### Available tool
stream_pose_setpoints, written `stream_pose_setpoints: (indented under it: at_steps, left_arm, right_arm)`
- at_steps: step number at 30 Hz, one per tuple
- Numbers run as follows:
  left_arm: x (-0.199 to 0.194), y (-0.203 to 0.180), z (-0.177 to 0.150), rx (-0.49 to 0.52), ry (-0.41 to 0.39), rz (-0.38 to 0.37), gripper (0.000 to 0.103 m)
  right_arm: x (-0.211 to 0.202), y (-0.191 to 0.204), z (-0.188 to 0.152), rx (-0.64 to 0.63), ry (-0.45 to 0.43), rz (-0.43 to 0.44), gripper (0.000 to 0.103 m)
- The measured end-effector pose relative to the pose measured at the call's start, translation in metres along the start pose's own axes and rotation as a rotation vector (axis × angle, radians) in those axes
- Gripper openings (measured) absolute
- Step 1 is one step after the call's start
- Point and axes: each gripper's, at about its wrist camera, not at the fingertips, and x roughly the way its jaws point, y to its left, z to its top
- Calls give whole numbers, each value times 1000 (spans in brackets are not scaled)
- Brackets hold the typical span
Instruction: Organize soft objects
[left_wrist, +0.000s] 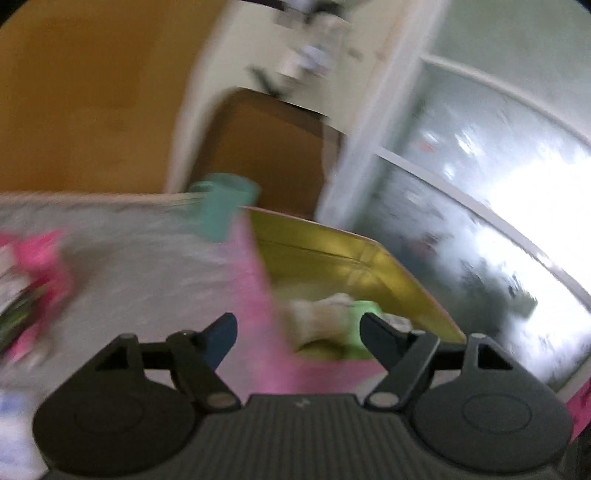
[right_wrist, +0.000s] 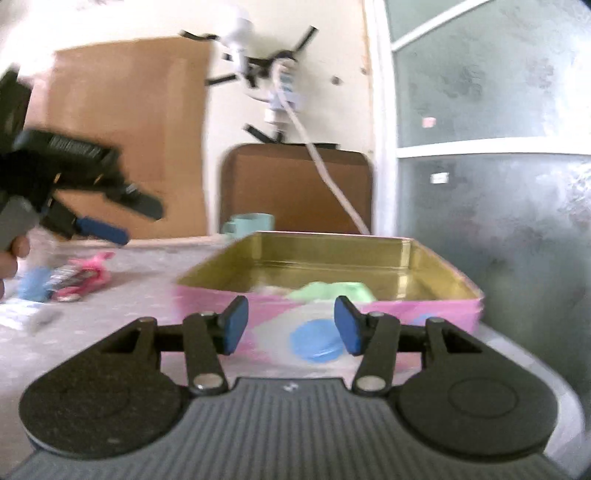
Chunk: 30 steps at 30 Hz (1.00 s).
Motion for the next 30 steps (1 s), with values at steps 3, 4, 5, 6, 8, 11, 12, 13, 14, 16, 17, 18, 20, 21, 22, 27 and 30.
stream_pose_setpoints:
  at_steps: [3, 4, 5, 6, 8, 11, 12, 13, 14, 16, 17, 18, 20, 21, 22, 27, 30]
  left_arm:
    - [-55, 52, -21, -61, -73, 106, 78]
    - [-74, 67, -30, -70, -105, 161, 79]
    - [-90, 83, -38, -80, -131, 222, 79]
    - [-109, 100, -48, -96, -153, 296, 79]
    - [-126, 133, -57, -115, -165, 407, 79]
    - [-136, 174, -64, -152, -179, 526, 79]
    - [-140, 185, -66, -172, -191, 529, 79]
    - [-140, 192, -68, -191, -202, 521, 79]
    - [-138, 197, -71, -212, -211, 502, 79]
    - [-128, 207, -75, -240, -178, 453, 76]
    - [-121, 209, -75, -241, -137, 441, 77]
    - [-122, 211, -75, -241, -138, 416, 78]
    - [-122, 211, -75, -237, -138, 393, 78]
    - [-122, 211, -75, -236, -131, 389, 78]
    - [-121, 211, -75, -234, -125, 388, 78]
    - [-114, 214, -76, -242, -95, 384, 80]
    - [-112, 218, -77, -263, -92, 378, 80]
  right_arm:
    - [12, 22, 3, 41, 22, 102, 55]
    - [24, 32, 4, 53, 52, 150, 55]
    - [37, 44, 6, 63, 88, 199, 55]
    - [51, 60, 9, 73, 125, 251, 55]
    - [70, 88, 9, 86, 185, 328, 55]
    - [111, 130, 19, 94, 256, 401, 55]
    - [126, 148, 23, 94, 270, 408, 55]
    - [140, 161, 27, 104, 290, 415, 55]
    - [156, 174, 31, 124, 315, 421, 55]
    - [178, 193, 38, 141, 337, 421, 55]
    - [186, 203, 38, 145, 346, 428, 55]
    - [196, 210, 40, 159, 359, 441, 55]
    - [219, 223, 43, 194, 383, 449, 55]
    - [234, 231, 43, 198, 396, 434, 55]
    - [244, 236, 39, 198, 420, 421, 53]
    - [247, 233, 34, 273, 451, 439, 4]
    - [215, 216, 34, 258, 424, 428, 4]
